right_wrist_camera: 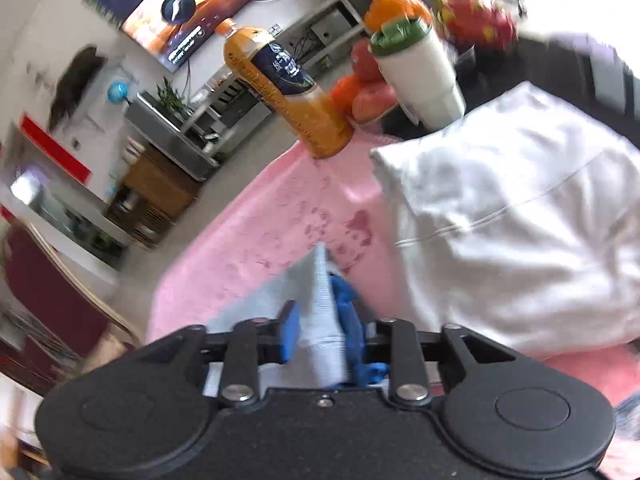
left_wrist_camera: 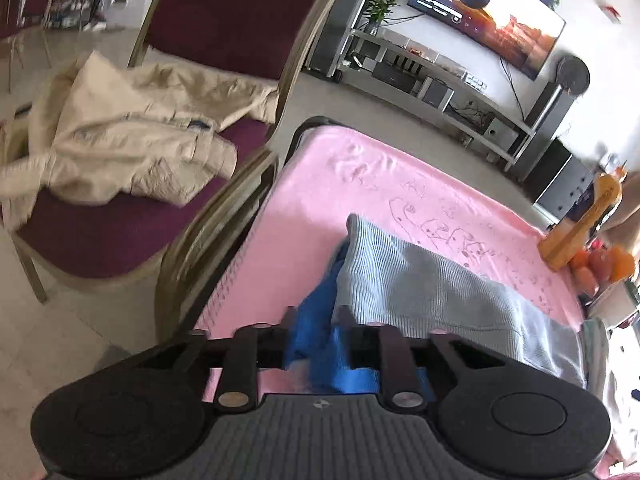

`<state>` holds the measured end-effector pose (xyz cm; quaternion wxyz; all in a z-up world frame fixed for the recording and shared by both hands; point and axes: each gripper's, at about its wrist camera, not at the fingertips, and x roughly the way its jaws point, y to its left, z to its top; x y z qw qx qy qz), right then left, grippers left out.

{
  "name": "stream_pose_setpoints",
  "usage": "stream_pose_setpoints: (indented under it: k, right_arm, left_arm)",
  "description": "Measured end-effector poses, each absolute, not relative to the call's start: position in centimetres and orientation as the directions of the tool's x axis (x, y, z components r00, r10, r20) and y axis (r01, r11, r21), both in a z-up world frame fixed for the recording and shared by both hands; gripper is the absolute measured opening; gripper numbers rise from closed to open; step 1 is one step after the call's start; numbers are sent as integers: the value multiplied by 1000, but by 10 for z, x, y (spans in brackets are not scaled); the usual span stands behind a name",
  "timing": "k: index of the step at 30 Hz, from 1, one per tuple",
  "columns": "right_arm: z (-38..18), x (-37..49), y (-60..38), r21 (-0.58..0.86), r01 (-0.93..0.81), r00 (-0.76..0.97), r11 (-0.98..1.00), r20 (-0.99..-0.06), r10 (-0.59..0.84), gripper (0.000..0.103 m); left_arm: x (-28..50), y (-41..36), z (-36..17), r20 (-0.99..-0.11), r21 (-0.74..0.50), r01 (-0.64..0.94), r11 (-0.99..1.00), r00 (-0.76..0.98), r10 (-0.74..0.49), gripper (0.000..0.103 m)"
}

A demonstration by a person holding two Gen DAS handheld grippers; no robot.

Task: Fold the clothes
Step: 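Lift the collar band and fold it over toward the hem with both grippers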

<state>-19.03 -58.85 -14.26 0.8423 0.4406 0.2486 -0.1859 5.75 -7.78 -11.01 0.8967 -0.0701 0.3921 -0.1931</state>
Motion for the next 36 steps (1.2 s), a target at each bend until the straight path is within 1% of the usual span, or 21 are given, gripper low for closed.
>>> stream_pose_setpoints:
  k: [1, 3, 7, 10, 12, 15, 18, 20, 24, 26, 28, 30, 31, 32, 33, 34, 35, 36]
  right_arm:
    - [-145, -184, -589, 662, 515, 815, 544, -574, -73, 42]
    - [-153, -169, -584, 657, 491, 817, 572, -576, -39, 46]
    - [-177, -142, -573, 652, 468, 802, 596, -597, 23, 46]
    - [-191, -143, -570, 658, 493, 777, 569, -627, 51, 46]
    - [-193, -146, -572, 672, 494, 780, 552, -623, 62, 48]
    - [-198, -148, -575, 659, 524, 762, 539, -646, 49, 49]
    - [-205, -145, -576, 628, 561, 727, 539, -685, 43, 45]
    - [-205, -144, -572, 619, 557, 720, 554, -692, 50, 38]
    - [-207, -138, -561, 602, 543, 695, 585, -714, 89, 38]
    - [-210, -133, -556, 553, 574, 649, 604, -757, 77, 40]
    - [-212, -129, -552, 545, 574, 636, 612, -767, 87, 46]
    - [-215, -126, -546, 527, 570, 618, 630, -781, 94, 47]
    - [-215, -124, -541, 504, 567, 605, 652, -792, 86, 46]
    - [-213, -123, -534, 469, 563, 593, 681, -803, 62, 42]
    - [-211, -122, -528, 432, 558, 582, 709, -813, 38, 38]
    - [-209, -121, -522, 401, 551, 575, 731, -818, 16, 21]
    - [-206, -122, -518, 394, 544, 584, 741, -812, 3, 17]
    - [-201, -125, -516, 404, 535, 605, 742, -796, -3, 15]
  left_arm:
    - [59, -84, -107, -676, -257, 304, 917, 622, -395, 40]
    - [64, -99, -108, -679, -235, 320, 918, 622, -391, 43]
    - [83, -120, -128, -713, -260, 313, 913, 576, -401, 43]
    - [85, -127, -144, -730, -264, 309, 914, 555, -399, 43]
    - [88, -128, -153, -746, -257, 297, 920, 544, -384, 42]
    - [93, -127, -160, -754, -276, 296, 914, 523, -397, 42]
    - [95, -131, -164, -765, -263, 308, 914, 511, -392, 42]
    - [96, -135, -168, -779, -246, 312, 917, 500, -379, 41]
    - [99, -141, -173, -800, -218, 316, 923, 483, -355, 39]
    - [101, -144, -176, -810, -203, 320, 925, 476, -343, 40]
    - [101, -148, -179, -817, -178, 329, 927, 476, -326, 40]
    - [100, -153, -181, -821, -144, 344, 928, 482, -306, 40]
    - [99, -155, -181, -821, -124, 353, 928, 488, -295, 41]
    - [97, -158, -181, -819, -102, 362, 926, 498, -285, 37]
    - [94, -160, -180, -813, -72, 375, 924, 515, -273, 26]
    - [90, -163, -178, -806, -51, 387, 921, 529, -267, 20]
    - [86, -164, -176, -798, -36, 398, 917, 541, -266, 14]
    - [83, -165, -173, -790, -27, 403, 915, 552, -266, 13]
